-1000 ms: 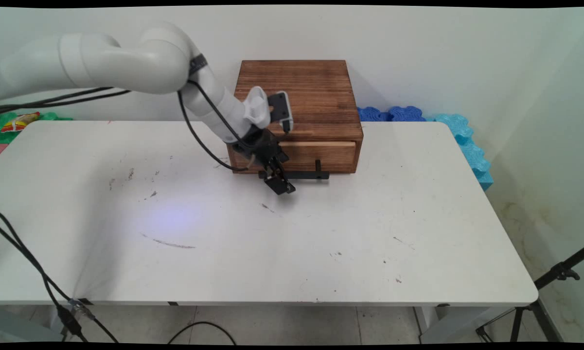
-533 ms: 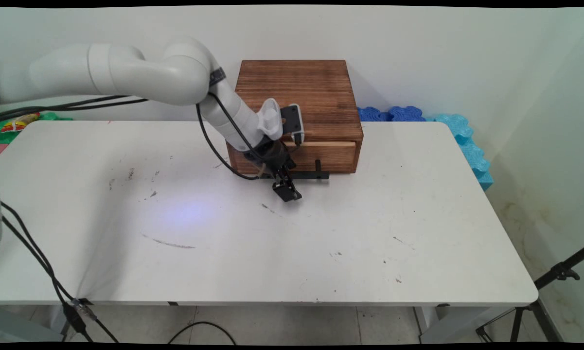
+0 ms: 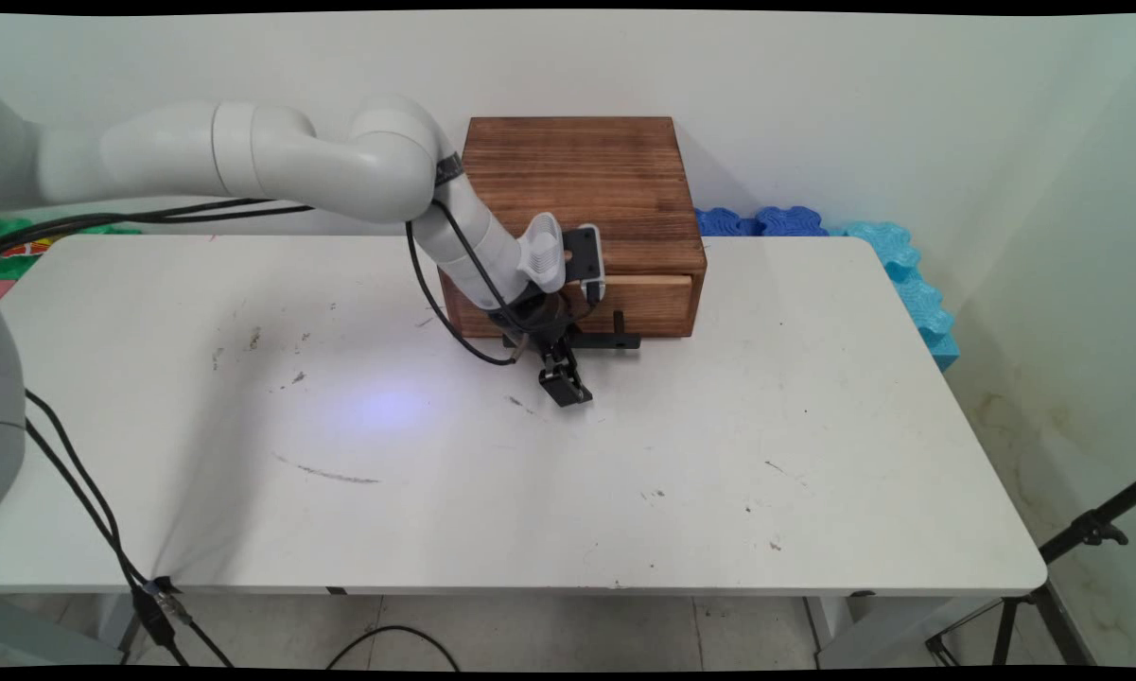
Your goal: Open the drawer
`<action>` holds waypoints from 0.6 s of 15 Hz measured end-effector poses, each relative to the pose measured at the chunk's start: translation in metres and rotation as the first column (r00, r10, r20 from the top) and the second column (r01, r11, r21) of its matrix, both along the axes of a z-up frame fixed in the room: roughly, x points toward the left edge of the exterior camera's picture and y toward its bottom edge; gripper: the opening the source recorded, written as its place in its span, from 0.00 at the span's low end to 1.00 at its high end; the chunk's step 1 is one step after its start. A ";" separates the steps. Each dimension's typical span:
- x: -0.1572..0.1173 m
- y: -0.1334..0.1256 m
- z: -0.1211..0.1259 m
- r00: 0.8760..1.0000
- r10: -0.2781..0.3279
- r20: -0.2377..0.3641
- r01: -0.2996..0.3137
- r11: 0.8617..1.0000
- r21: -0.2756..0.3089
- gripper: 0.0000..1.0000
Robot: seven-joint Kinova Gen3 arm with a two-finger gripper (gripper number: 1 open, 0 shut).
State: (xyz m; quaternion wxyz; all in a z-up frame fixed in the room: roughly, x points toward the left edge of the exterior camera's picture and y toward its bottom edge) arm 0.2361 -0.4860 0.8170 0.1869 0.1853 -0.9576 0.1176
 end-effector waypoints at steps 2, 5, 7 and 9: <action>-0.003 0.002 -0.003 1.000 -0.006 0.005 0.006 1.000 0.005 1.00; -0.007 0.005 -0.005 1.000 -0.012 0.009 0.012 1.000 0.011 1.00; -0.010 0.011 -0.005 1.000 -0.016 0.011 0.016 1.000 0.016 1.00; -0.013 0.017 -0.005 1.000 -0.020 0.012 0.020 1.000 0.021 1.00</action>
